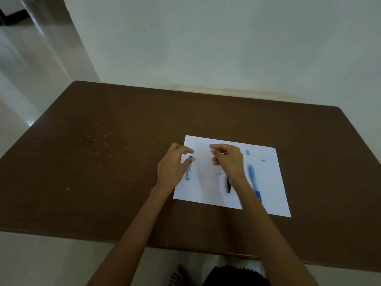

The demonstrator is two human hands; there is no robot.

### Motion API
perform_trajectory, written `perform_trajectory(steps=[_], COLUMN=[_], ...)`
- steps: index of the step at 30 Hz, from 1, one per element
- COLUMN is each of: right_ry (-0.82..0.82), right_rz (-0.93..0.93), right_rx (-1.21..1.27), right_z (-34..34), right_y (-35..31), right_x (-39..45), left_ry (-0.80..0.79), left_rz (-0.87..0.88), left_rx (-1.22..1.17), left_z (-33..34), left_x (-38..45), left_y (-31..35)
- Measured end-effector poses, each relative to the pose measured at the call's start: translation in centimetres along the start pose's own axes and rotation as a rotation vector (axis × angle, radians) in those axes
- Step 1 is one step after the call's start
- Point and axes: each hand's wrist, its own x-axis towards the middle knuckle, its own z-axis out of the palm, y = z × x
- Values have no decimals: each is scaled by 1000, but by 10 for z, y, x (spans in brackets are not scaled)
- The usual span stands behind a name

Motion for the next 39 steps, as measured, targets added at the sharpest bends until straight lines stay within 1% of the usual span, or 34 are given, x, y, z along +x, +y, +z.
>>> perform_trajectory(steps=[2, 4, 5, 8, 11, 16, 24, 26, 29, 31, 35, 37, 39], right_ry=[75, 90, 80, 24, 6, -10, -79, -95, -59, -42, -83, -91, -90], right_rz=[-6, -30, -54, -159, -235, -253, -285, -285, -266, -249, -272, -282, -295], right_rx=[-62, -226, -327, -579, -695, -751, -788, -777, -722, -711, -759, -779, -788], right_z=[-25, -41, -45, -45, -41, -36, -35, -38, -44, -46, -43, -41, -40], right_y=[12, 22, 27, 40, 46, 49, 46, 45, 45, 46, 45, 43, 41], right_x=[-9, -21, -27, -46, -54, -54, -43, -41, -40, -40, -39, -38, -35], left_ry=[-74, -183, -228, -295, -285, -282, -334, -383, -496, -585, -787, -830, -827], left_rz=[152, 297, 343, 373, 328, 265, 273, 282, 305, 333, 397, 409, 412], left_rx=[19, 79, 111, 145, 147, 175, 162, 138, 112, 147, 260, 268, 242], left_z=[0, 4, 9, 22, 29, 37, 37, 33, 26, 23, 22, 24, 28], left_x=[0, 1, 1, 1, 2, 1, 0, 4, 19, 34, 59, 65, 67], left_y=[7, 16, 22, 36, 42, 44, 38, 35, 34, 37, 50, 52, 51])
